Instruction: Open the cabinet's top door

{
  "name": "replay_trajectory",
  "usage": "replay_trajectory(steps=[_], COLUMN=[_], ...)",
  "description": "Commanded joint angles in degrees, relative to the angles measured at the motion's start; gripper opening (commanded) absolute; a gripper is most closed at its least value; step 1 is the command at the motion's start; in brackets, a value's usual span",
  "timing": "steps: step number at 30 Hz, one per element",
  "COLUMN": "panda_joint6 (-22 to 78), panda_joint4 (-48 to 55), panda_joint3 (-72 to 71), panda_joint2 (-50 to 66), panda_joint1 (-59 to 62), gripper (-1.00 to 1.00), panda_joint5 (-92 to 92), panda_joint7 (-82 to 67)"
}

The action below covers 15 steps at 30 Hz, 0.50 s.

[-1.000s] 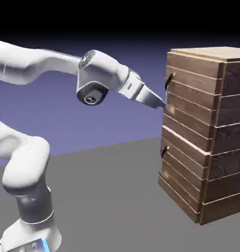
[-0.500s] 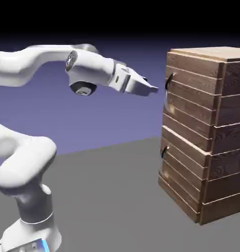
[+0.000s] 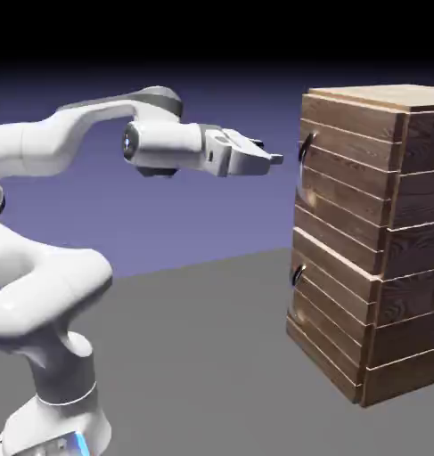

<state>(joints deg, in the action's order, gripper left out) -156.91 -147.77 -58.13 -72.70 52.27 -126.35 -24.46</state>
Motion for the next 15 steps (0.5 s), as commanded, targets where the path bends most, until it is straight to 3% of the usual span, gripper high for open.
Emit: replay_trajectory(steps=[1, 11, 15], panda_joint6=[0.34, 3.22, 4.80], panda_joint4=[0.26, 2.49, 9.01], panda_joint3=[-1.15, -10.95, -13.49], panda_joint2=[-0.79, -7.54, -6.47], panda_joint1=[1.05, 9.97, 18.17], gripper=[0.00, 0.00, 0.00], panda_joint5=[-2.50, -23.79, -25.90], panda_joint7=[-1.32, -12.60, -12.87])
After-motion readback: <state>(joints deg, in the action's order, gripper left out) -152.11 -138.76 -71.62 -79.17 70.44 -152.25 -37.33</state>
